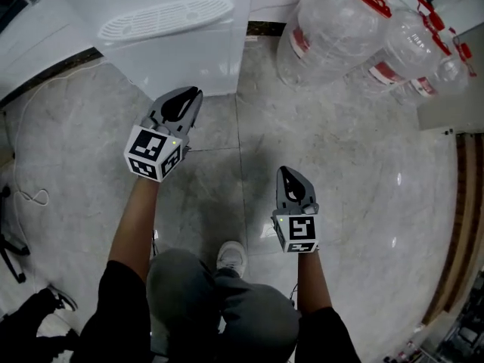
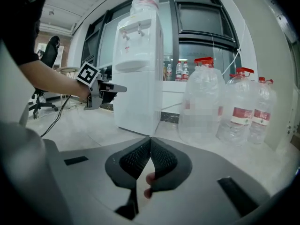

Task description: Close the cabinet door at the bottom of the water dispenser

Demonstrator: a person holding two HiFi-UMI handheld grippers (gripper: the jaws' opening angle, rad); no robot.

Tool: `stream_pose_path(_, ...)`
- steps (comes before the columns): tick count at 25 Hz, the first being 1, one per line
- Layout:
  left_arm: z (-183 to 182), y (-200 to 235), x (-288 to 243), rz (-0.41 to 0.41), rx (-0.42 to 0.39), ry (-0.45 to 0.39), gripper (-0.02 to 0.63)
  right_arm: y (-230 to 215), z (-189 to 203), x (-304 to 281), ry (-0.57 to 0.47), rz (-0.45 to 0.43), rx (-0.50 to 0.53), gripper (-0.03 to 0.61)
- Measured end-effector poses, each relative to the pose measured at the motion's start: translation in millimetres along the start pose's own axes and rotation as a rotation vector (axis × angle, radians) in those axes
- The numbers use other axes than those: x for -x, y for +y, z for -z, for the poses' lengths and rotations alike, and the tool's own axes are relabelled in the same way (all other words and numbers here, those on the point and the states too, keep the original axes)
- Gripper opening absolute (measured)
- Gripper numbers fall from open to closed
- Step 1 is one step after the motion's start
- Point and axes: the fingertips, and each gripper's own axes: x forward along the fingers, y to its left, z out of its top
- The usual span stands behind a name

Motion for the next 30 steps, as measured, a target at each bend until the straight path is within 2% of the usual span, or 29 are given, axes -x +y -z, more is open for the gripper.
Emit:
stream_pose_path(3, -2, 8, 34, -0.049, 0.025, -0.017, 0.017, 24, -18, -6, -0.015, -0.034, 0.023, 0.012)
stream_pose_path(6, -7, 11, 66, -0.086, 0.052, -0.032, 0.015, 46, -40, -8, -0.035, -0.070, 0.037, 0.012)
stream_pose_path(11, -16, 10, 106, -0.121, 0.000, -0.001, 0.015, 73, -76, -6, -0.062, -0.099, 0.045, 0.012)
stream_pose_path(15, -39, 13, 135, -0.143, 0.039, -0.016, 0.015, 82, -109, 7, -0.059, -0.102, 0.033, 0.012)
stream_pose_path(23, -121, 6, 182, -0.181, 0.111, -0.003, 0.015, 98, -202, 49, -0.052, -0.142, 0.078, 0.012)
stream_pose_path(30, -222, -6, 238, -0.270, 0.150, -0.006, 0.015, 101, -300, 105, -0.059, -0.156, 0.084, 0.012)
